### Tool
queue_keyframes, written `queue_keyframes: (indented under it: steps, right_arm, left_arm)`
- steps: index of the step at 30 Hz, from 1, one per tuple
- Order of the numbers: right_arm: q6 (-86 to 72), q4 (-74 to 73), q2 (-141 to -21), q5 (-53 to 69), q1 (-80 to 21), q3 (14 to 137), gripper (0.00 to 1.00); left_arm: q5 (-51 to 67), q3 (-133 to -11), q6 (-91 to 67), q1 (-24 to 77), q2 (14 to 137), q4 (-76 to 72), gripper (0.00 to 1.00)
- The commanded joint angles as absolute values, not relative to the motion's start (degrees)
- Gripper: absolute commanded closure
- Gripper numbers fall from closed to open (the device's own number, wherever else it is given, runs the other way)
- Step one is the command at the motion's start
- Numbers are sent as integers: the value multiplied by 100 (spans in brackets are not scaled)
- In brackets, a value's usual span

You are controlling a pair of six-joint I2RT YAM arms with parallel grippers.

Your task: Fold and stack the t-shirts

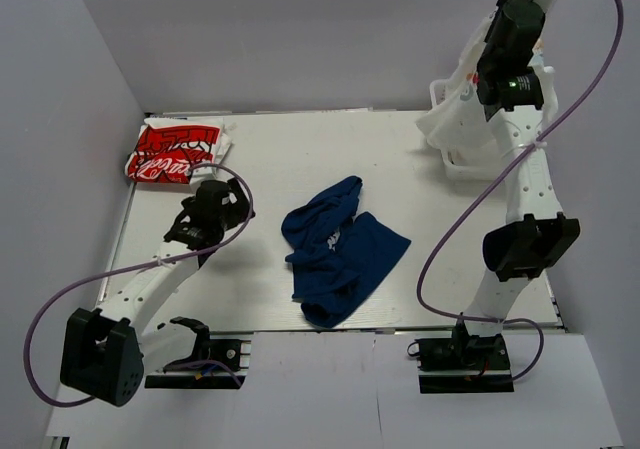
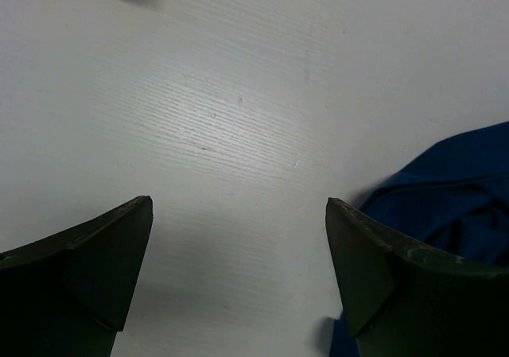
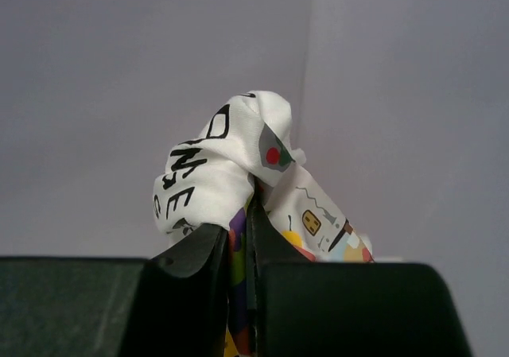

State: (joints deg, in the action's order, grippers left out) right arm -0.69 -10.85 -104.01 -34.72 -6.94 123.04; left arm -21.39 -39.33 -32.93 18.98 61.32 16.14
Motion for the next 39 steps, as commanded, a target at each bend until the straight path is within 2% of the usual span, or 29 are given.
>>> queue_keyframes:
  steps: [1, 9, 12, 15, 19, 24, 26, 28, 31, 32, 33, 34, 35, 36, 39]
  right_arm:
    - [632, 138, -10424, -3981, -484, 12656, 100]
    - [879, 817, -11231, -3604, 201, 13077, 100]
    - [861, 1132, -11452, -3551, 290, 13201, 100]
    - [931, 1484, -11522, -3603, 378, 13044, 100]
    - [1274, 2441, -11514, -4226, 387, 12036, 100]
    - [1248, 2338, -11943, -4507, 431, 11208, 100]
    - [1117, 2574, -12032, -4623, 404, 10443, 100]
    - [724, 2323, -12173, -4615, 378, 9935, 100]
    - [-446, 1848, -12322, -4167, 413, 9852, 100]
    - [-892, 1211, -12374, -3949, 430, 9879, 100]
    - [-1218, 1039, -12375, -3824, 465, 9914, 85]
    - [-1300, 811, -12331, -3641, 457, 10001, 61]
    - [-1379, 687, -12227, -3578, 448, 10019, 30]
    - [-1345, 651, -12147, -3281, 422, 10028, 10]
    - [-1327, 502, -11594, -2737, 361, 9985, 9]
  left_arm:
    - [-1750, -4016, -3103, 1942, 6398, 1529, 1]
    - [-1135, -4394, -2944, 1942, 7136, 1477, 1]
    - [-643, -4395, -2621, 1942, 7216, 1407, 1]
    - [321, -4325, -2383, 1942, 7269, 1100, 1]
    - [1159, -4210, -2172, 1995, 7505, 773, 1]
    - [1598, -4324, -2171, 1995, 7979, 598, 1]
    - [1714, -4447, -2171, 1995, 8112, 598, 1]
    - [1802, -4508, -2171, 1995, 8269, 598, 1]
    - [1863, -4614, -2171, 1995, 8341, 650, 1]
    - [2011, -4614, -2171, 1995, 8393, 650, 1]
    - [2074, -4614, -2171, 1995, 8394, 650, 1]
    - [2135, -4614, -2171, 1995, 8394, 650, 1]
    - [2197, -4614, -2171, 1995, 8446, 650, 1]
    - [2197, -4614, -2171, 2047, 8446, 650, 1]
    - [2197, -4553, -2118, 2048, 8508, 650, 1]
